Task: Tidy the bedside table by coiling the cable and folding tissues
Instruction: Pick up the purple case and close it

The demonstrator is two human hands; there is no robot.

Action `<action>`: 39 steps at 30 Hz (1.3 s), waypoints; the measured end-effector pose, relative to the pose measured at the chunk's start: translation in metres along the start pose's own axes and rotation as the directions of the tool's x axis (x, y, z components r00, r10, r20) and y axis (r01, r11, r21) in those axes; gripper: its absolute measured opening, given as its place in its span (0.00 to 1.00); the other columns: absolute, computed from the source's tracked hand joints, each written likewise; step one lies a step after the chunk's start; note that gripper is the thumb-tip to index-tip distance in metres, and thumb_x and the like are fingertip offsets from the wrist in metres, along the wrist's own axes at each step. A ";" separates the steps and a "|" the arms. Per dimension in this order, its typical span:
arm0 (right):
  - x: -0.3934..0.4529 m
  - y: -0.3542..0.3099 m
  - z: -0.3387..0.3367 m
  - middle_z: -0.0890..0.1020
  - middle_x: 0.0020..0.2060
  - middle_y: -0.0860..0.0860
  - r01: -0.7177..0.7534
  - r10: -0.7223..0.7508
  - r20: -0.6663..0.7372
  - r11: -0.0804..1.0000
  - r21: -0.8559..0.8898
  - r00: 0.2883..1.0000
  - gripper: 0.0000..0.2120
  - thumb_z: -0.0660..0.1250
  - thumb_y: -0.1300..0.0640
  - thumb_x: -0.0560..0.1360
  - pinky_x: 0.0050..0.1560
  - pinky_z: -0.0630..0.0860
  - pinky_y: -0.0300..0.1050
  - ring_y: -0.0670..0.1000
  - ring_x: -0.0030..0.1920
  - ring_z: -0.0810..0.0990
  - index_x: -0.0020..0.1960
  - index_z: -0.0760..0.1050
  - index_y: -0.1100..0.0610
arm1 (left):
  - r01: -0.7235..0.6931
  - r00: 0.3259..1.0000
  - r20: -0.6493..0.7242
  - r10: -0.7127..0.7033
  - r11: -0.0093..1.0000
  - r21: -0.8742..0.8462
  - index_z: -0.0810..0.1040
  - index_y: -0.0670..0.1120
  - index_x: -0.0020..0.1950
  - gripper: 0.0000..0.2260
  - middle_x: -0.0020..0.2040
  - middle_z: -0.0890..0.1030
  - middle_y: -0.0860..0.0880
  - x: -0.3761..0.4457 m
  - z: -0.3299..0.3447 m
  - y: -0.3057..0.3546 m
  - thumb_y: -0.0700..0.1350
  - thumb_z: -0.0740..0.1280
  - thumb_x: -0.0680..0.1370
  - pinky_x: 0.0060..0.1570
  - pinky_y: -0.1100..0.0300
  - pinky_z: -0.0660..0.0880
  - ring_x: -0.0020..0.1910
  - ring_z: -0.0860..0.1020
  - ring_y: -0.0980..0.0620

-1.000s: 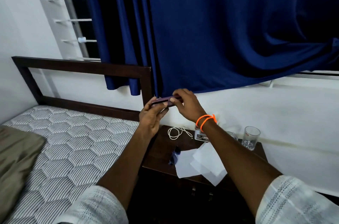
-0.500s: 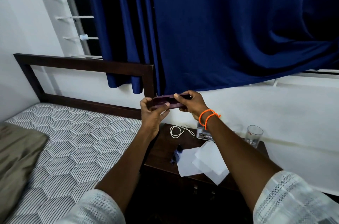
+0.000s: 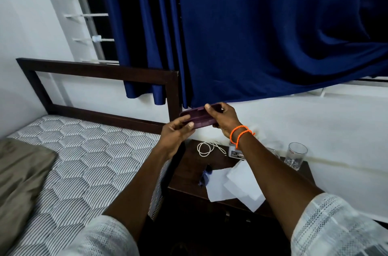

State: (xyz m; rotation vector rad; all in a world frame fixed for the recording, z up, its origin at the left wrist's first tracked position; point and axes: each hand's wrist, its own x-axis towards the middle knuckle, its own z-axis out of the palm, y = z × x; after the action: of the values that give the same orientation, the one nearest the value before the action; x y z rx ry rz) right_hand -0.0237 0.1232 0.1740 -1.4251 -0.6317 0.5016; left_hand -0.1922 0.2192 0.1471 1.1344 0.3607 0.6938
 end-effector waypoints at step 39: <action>-0.013 0.202 0.005 0.75 0.67 0.49 0.534 0.216 0.536 0.075 -0.842 0.816 0.23 0.62 0.62 0.78 0.67 0.71 0.54 0.54 0.71 0.67 0.70 0.75 0.45 | 0.070 0.991 -0.134 -0.026 0.940 0.333 0.77 0.42 0.71 0.30 0.59 0.86 0.50 0.032 -0.092 -0.128 0.31 0.78 0.70 0.54 0.63 0.81 0.57 0.85 0.56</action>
State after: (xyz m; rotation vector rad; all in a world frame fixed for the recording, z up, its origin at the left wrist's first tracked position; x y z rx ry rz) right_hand -0.0267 0.1370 -0.0284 -2.5154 -1.9237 0.1920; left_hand -0.1824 0.2737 -0.0037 1.4038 0.6331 0.6787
